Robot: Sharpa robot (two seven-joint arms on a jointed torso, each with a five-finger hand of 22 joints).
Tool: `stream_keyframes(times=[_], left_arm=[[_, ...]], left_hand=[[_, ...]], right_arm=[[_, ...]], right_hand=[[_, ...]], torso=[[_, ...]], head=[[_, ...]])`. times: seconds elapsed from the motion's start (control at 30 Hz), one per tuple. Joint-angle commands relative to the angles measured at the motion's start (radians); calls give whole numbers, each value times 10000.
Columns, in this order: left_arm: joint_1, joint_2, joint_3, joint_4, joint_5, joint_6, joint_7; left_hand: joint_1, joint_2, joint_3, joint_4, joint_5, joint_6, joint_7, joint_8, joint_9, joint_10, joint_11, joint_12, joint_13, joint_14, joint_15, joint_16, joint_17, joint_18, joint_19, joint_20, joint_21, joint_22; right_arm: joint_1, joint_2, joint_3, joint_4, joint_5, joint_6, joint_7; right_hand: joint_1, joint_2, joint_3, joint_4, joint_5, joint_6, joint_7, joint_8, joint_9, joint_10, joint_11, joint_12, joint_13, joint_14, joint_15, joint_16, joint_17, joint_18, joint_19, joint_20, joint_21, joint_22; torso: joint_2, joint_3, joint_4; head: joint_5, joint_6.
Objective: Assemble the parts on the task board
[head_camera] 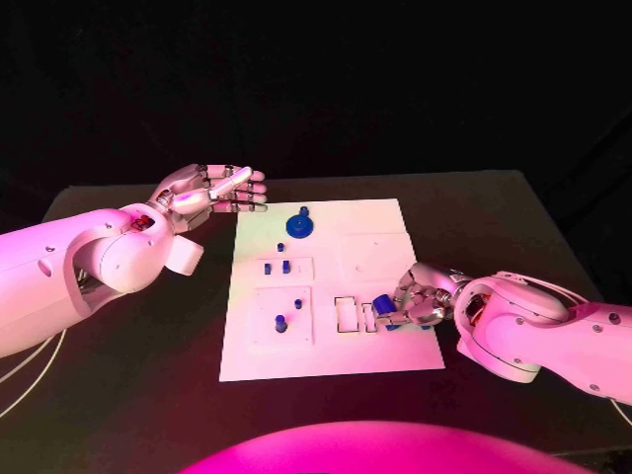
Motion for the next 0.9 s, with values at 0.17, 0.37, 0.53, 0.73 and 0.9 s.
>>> stream_keyframes(times=[0.17, 0.37, 0.53, 0.73, 0.9], left_arm=[[-2, -8, 3, 9, 159, 241, 174], [-3, 2, 2, -8, 161, 226, 181], [-4, 24, 1, -47, 161, 218, 171], [-6, 51, -2, -74, 184, 308, 127], [-6, 71, -3, -70, 195, 280, 144]], left_hand=[[68, 143, 85, -17, -47, 14, 398, 28, -43, 133, -26, -134, -2, 211, -19, -194, -37, 8, 164, 18, -137, -105], [105, 216, 133, -21, -62, 40, 407, 39, -71, 194, -38, -204, 1, 303, -29, -308, -50, 13, 229, 18, -198, -169], [113, 259, 154, -22, -66, 57, 423, 46, -85, 220, -45, -237, 2, 346, -34, -365, -55, 10, 244, 19, -238, -204], [134, 303, 181, -24, -74, 64, 616, 45, -128, 264, -83, -316, 3, 432, -52, -511, -67, 4, 276, 19, -334, -289], [144, 313, 188, -25, -72, 85, 624, 56, -145, 260, -72, -364, 2, 449, -43, -596, -78, -1, 289, 21, -382, -332]], right_arm=[[-77, -139, -72, 51, 83, -522, -179], [214, -413, -65, 377, 1259, -1244, 159], [543, -528, -58, 717, 2533, -1443, 486], [712, -275, -57, 945, 3890, -1054, 693], [708, 64, -64, 796, 4173, -765, 746]], right_hand=[[1438, 191, 1024, 10, 808, 286, -157, -3, -1184, 682, -131, 5, 2137, 917, -136, 65, 2037, -187, 831, -119, 92, 2305], [1366, 75, 1510, 38, 1322, 482, -229, -19, -1237, 646, -193, -72, 2083, 905, -190, 44, 1980, -179, 822, -161, 52, 2301], [1044, -127, 1846, 49, 1318, 555, -223, -59, -1275, 676, -194, -49, 2121, 909, -192, 47, 2000, -184, 826, -173, 70, 2313], [648, -257, 2052, 52, 1031, 597, -209, -88, -1299, 658, -180, -91, 2098, 900, -180, 31, 1956, -171, 810, -164, -1, 2297], [405, -323, 2190, 48, 686, 641, -213, -87, -1301, 652, -179, -112, 2091, 900, -176, 28, 1956, -169, 808, -158, -11, 2299]], torso=[[-2, -9, 8], [-13, -11, 2], [-19, -4, -11], [-1, -7, -11], [4, -19, -6]], head=[[-32, 42], [-61, 72], [-30, 75], [44, 78], [80, 73]])
